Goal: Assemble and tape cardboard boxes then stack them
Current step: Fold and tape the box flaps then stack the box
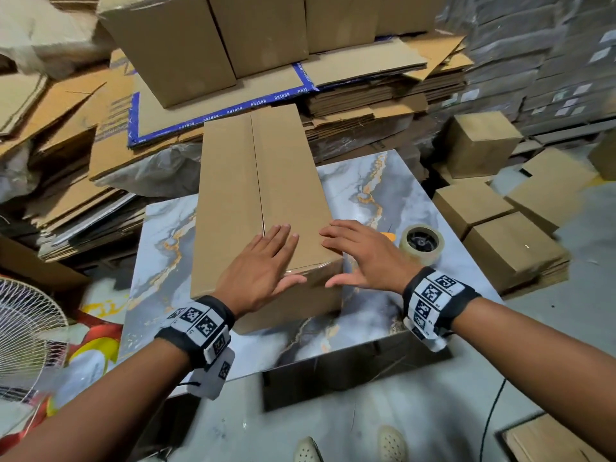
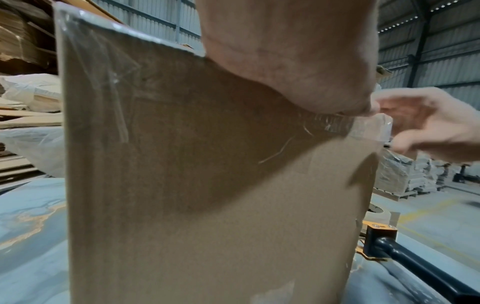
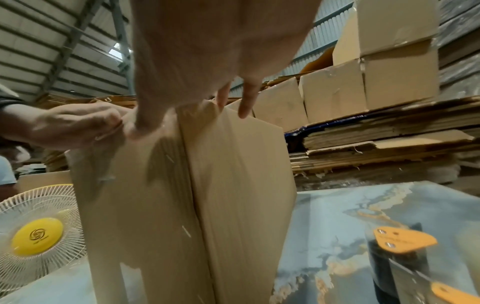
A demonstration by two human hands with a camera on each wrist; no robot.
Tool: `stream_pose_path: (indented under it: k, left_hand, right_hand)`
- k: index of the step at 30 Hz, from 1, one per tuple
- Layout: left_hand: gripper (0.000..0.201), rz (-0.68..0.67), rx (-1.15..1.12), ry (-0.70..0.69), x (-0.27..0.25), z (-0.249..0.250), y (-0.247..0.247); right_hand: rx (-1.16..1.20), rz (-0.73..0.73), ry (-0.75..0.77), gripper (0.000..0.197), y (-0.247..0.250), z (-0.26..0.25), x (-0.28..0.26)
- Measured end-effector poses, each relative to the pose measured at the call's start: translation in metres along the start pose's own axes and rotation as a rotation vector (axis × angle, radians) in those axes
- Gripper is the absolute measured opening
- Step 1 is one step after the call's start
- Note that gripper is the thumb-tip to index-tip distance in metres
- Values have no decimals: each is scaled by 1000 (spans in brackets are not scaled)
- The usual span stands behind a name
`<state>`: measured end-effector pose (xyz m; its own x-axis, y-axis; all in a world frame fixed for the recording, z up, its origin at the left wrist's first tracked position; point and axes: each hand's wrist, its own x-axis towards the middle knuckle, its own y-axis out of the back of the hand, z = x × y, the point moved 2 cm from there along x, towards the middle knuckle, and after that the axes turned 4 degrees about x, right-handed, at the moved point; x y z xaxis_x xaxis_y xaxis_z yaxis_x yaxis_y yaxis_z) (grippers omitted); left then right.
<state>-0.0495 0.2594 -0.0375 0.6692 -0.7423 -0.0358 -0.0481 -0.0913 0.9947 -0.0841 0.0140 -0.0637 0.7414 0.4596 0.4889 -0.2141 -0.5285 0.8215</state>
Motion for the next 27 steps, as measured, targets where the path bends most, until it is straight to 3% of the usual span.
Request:
stream_pose_path:
  k: [6,11,15,17,19,21,23,25,27]
  left_hand:
    - [114,-21,30,30,4,1,-5]
    - [118,-23,65,104,1,2,-8]
    - [120,-16,46,71,3,-1,-8]
    - [118,-39,-7,23,-2,-4,-2]
    - [105,31,-100,85,-14,-10,4]
    - [82,214,-199,327,-32,-25,9]
    - [70,392,-298,675,-51,-57,-1]
    - [77,402,-770,883,-61,-79,-14]
    - [68,317,-1303,920,-60,-81,-24]
  right_hand:
    - [-151,360,-255,41,-24,-43,39]
    - [-154,632,-327,38,-38,-45,42]
    - [-54,736,-449,35,-45,-38,35]
    - [117,685,-572,39,-47,-40,37]
    - [336,588,-746,47,-41,-45,35]
    - [534,483,-939,56,-30,-43,31]
    - [707,378,-1134,69,-22,-39,28]
    - [900,252,-1233,84,-15,-45,37]
    - [962,154,-1225,71,-10,-55,51]
